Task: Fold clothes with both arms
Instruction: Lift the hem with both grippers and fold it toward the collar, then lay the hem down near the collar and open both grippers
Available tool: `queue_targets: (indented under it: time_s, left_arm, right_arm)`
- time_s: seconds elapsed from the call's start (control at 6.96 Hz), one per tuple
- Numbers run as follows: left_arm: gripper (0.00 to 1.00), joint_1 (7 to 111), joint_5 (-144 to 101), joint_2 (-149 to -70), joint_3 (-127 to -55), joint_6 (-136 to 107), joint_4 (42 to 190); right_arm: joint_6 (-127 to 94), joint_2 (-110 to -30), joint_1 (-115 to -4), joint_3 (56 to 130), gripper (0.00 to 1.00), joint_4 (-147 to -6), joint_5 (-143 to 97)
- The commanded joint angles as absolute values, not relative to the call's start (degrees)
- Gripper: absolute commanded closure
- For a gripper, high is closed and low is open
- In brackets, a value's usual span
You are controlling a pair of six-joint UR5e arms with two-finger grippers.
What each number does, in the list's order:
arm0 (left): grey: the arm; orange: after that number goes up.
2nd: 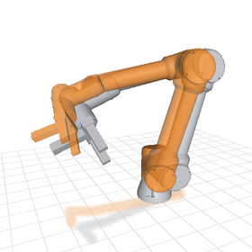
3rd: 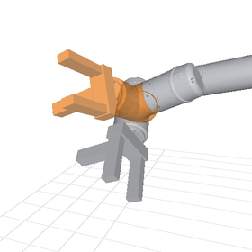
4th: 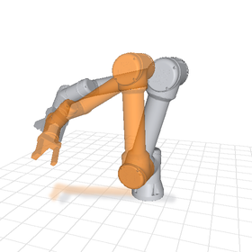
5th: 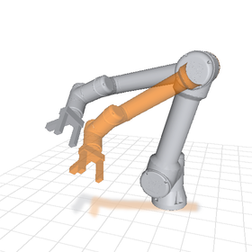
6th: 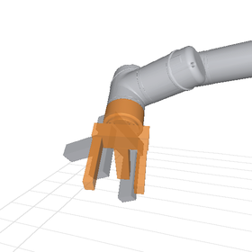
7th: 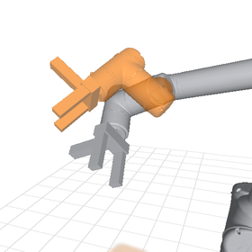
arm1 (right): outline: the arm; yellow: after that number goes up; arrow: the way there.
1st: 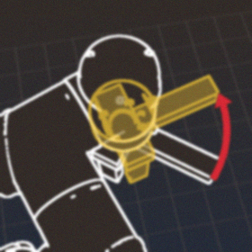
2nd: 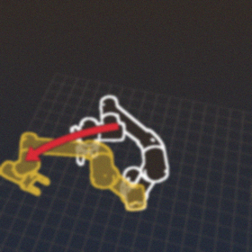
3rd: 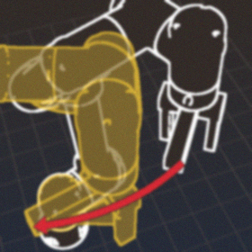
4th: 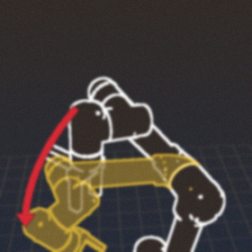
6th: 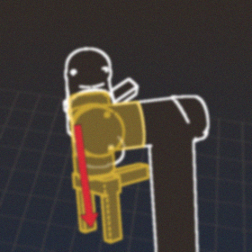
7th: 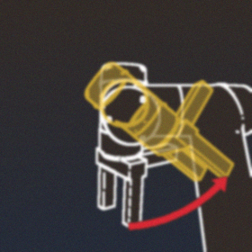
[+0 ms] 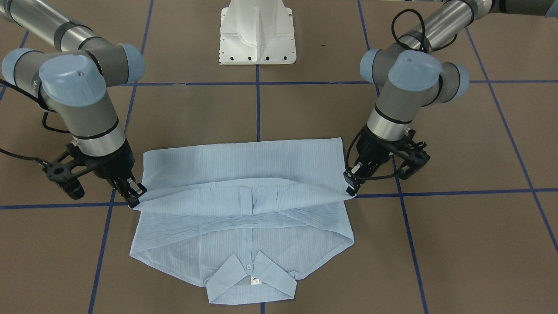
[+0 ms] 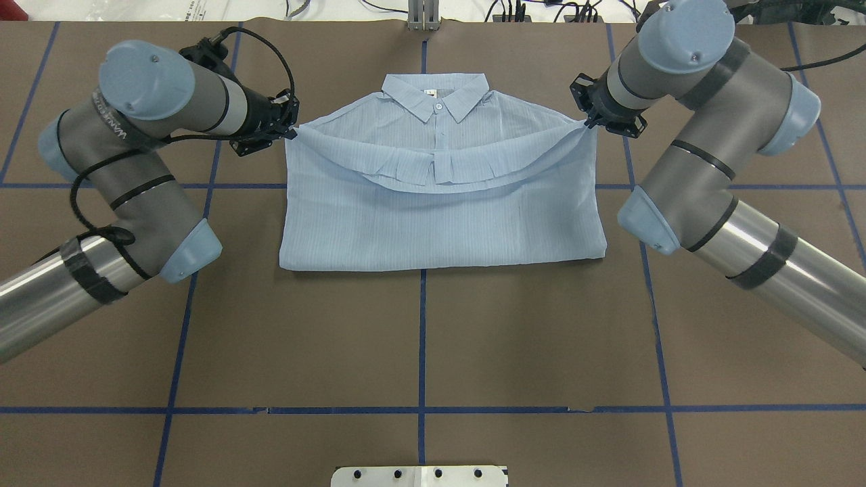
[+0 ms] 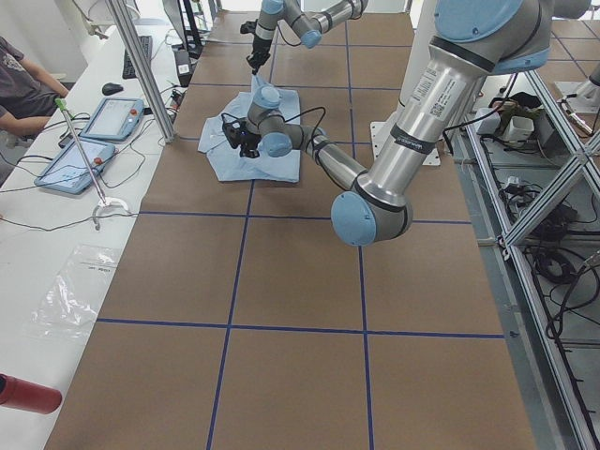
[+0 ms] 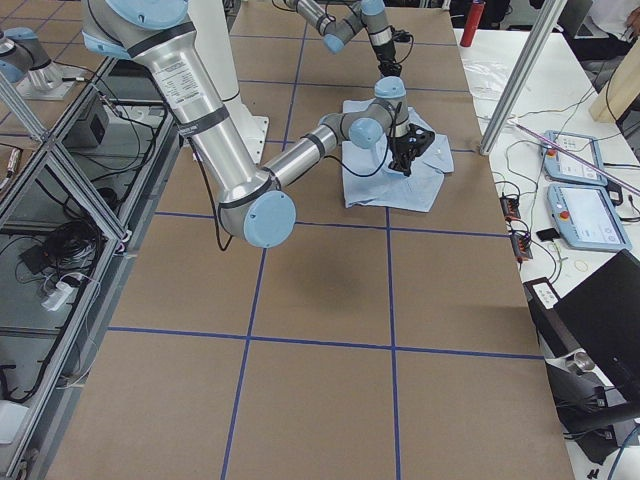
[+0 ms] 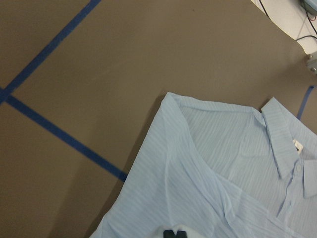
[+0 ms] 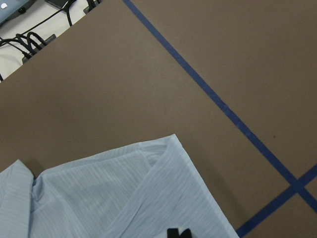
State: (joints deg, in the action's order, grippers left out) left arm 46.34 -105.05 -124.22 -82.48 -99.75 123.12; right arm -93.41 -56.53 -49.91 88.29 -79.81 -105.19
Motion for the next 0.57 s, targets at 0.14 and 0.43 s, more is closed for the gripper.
queue_targets:
  time_s: [0.14,0.43]
  left_arm:
    - [1.00,47.46,-104.85,-131.55,-62.44,-99.67,136.75]
    - [1.00,47.37,-104.77,-134.98,-57.07,-99.49,137.11]
  right_arm:
    - [-91.67,-52.30,-51.33,73.96,1.00,-74.31,-105.21]
    - [-91.41,-51.94,-51.42,70.67,1.00,-72.42,-105.21]
